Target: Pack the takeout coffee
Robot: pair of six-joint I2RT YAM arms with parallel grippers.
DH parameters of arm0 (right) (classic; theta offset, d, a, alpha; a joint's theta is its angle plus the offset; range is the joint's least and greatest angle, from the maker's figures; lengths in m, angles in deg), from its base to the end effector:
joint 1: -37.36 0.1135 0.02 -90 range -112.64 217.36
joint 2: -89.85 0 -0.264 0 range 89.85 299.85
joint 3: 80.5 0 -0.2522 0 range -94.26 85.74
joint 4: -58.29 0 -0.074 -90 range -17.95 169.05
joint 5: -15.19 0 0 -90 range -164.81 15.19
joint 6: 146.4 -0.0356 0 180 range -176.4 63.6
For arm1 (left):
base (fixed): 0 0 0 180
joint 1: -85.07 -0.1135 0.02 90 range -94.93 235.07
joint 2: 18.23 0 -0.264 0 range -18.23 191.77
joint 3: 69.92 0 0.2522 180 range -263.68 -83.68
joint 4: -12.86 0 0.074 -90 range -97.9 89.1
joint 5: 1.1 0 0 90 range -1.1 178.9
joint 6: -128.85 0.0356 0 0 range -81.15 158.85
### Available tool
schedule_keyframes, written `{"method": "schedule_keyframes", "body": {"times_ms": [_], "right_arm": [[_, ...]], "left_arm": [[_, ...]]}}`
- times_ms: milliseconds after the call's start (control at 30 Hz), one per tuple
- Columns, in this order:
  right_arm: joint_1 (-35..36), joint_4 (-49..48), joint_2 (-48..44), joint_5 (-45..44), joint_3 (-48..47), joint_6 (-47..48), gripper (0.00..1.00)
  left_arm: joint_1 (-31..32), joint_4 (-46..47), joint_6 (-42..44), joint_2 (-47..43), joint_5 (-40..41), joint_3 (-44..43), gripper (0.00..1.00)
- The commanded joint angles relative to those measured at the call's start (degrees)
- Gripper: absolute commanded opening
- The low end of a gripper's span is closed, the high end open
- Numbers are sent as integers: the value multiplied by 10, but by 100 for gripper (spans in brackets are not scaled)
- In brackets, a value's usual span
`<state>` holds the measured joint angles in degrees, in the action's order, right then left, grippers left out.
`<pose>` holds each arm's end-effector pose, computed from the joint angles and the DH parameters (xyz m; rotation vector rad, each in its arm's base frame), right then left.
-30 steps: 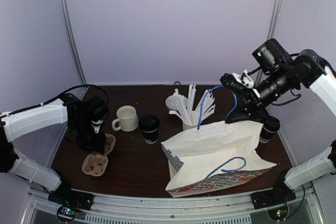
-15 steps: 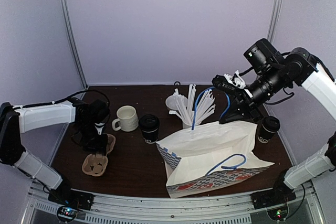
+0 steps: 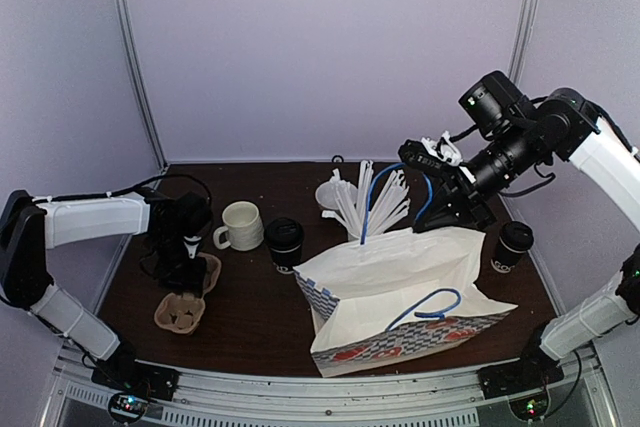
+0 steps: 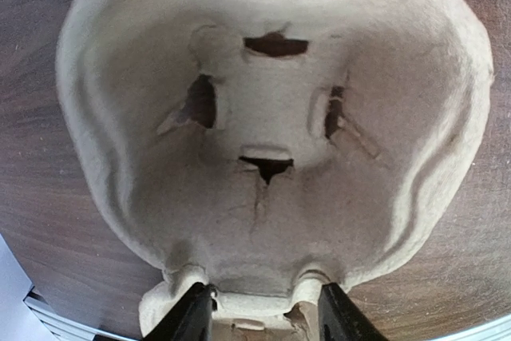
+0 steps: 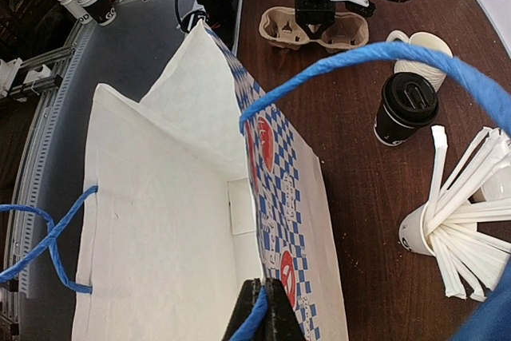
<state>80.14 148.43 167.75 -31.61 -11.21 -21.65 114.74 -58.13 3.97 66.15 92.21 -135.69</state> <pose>0.1527 0.1745 0.4242 -1.7535 1.7301 1.0166 0.2043 -0.1140 0.1862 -0.1414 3.1008 0.0700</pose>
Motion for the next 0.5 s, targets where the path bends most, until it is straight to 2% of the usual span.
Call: {"method": "schedule_keyframes", "body": {"times_ms": [0,200,467], "right_arm": [[5,-10,3,-1,-18,2,0],[5,-12,9,-1,-21,1,0],[5,-11,14,-2,-25,-2,0]], "left_arm": [[-4,-12,-9,-41,13,-12,50],[-4,-22,-2,-45,-1,-4,51],[-4,-5,1,-16,-1,3,47]]}}
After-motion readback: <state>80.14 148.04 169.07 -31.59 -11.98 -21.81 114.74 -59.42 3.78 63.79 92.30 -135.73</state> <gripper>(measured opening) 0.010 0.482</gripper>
